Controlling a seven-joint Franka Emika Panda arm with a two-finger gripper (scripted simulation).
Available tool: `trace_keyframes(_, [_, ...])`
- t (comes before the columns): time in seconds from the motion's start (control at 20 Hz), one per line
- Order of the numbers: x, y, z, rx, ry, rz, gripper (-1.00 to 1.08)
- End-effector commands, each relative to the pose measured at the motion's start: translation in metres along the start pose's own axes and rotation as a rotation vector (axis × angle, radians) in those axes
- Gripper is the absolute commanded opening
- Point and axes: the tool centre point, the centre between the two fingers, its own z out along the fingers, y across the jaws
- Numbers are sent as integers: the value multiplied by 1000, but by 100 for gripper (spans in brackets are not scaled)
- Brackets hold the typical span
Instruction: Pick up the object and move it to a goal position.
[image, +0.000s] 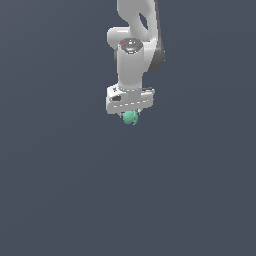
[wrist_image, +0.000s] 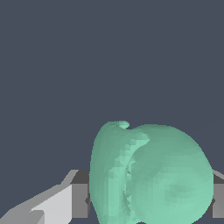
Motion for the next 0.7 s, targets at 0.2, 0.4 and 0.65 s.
trace_keyframes(0.2, [-10, -13, -52, 0, -1, 0, -100])
trace_keyframes(0.4, [-14, -19, -76, 0, -1, 0, -100])
trace_keyframes(0.65, [-17, -23, -95, 1, -1, 0, -100])
